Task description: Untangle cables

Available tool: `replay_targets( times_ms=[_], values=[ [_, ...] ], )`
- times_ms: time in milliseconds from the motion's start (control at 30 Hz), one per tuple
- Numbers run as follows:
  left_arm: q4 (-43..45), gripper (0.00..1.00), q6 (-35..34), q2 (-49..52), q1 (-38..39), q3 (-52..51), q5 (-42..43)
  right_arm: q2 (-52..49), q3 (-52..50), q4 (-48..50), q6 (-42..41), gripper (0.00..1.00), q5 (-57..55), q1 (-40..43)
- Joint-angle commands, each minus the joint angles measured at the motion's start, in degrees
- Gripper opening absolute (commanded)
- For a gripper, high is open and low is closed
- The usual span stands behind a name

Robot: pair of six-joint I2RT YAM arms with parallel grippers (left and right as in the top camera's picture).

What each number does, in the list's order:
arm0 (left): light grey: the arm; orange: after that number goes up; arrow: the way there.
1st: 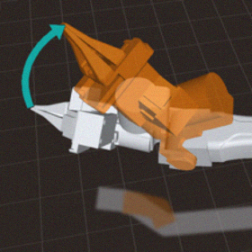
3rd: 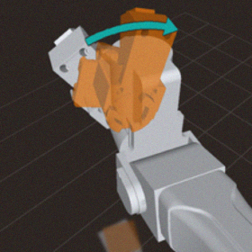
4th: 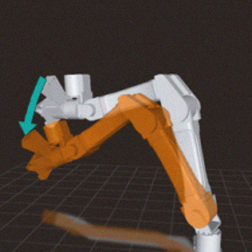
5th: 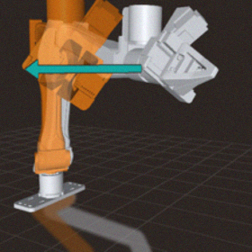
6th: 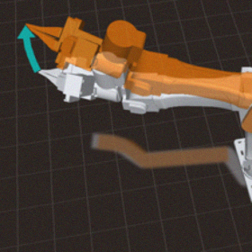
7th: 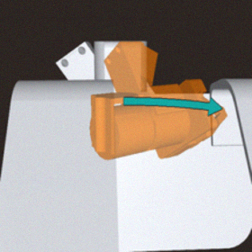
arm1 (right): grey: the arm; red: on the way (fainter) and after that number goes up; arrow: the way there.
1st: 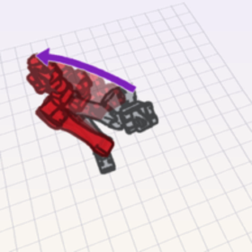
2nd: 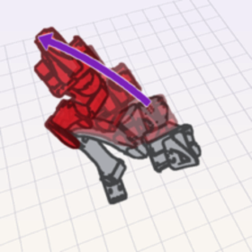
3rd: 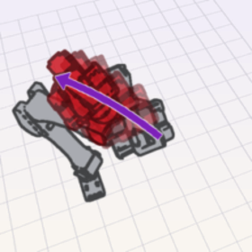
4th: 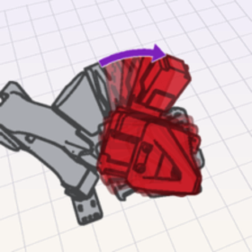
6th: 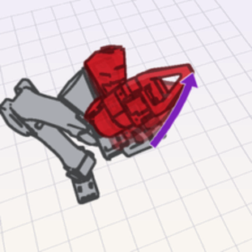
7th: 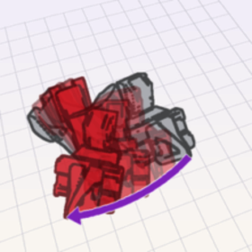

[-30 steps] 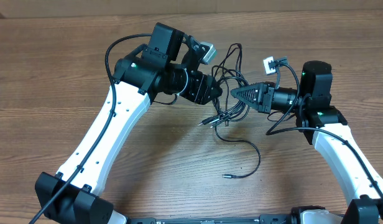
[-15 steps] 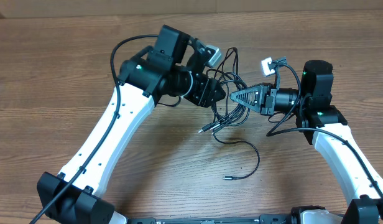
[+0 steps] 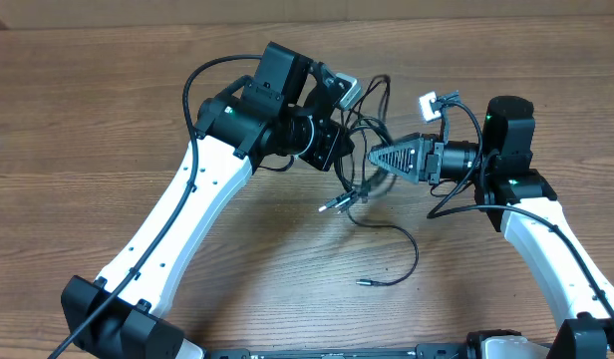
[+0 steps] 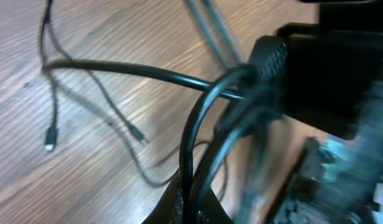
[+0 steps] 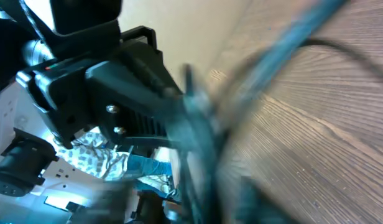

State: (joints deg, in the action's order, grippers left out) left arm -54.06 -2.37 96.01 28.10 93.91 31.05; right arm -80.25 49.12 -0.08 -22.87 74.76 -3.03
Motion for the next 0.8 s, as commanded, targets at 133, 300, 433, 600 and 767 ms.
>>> replay_targets(
  times_ms=[133, 300, 433, 600, 767],
  values=[
    [-0.1, 0.04, 1.4, -0.8, 0.0, 1.1, -9.1, 0.1, 0.4, 0.2, 0.1, 0.9, -2.7, 0.2],
    [-1.0, 0.04, 7.2, -0.8, 0.0, 1.1, -9.2, 0.1, 0.4, -0.3, 0.0, 0.89, -6.3, 0.2],
    [-2.1, 0.04, 12.7, -0.8, 0.0, 1.1, -9.0, 0.1, 0.4, -2.1, -4.1, 0.87, -12.7, 0.2],
    [-2.6, 0.04, 16.9, -0.8, 0.0, 1.1, -9.0, 0.1, 0.3, -3.8, -4.4, 0.83, -15.9, 0.2],
    [-2.9, 0.04, 18.7, -0.8, 0.0, 1.1, -9.0, 0.1, 0.3, -4.7, -7.6, 0.8, -18.3, 1.5]
  ],
)
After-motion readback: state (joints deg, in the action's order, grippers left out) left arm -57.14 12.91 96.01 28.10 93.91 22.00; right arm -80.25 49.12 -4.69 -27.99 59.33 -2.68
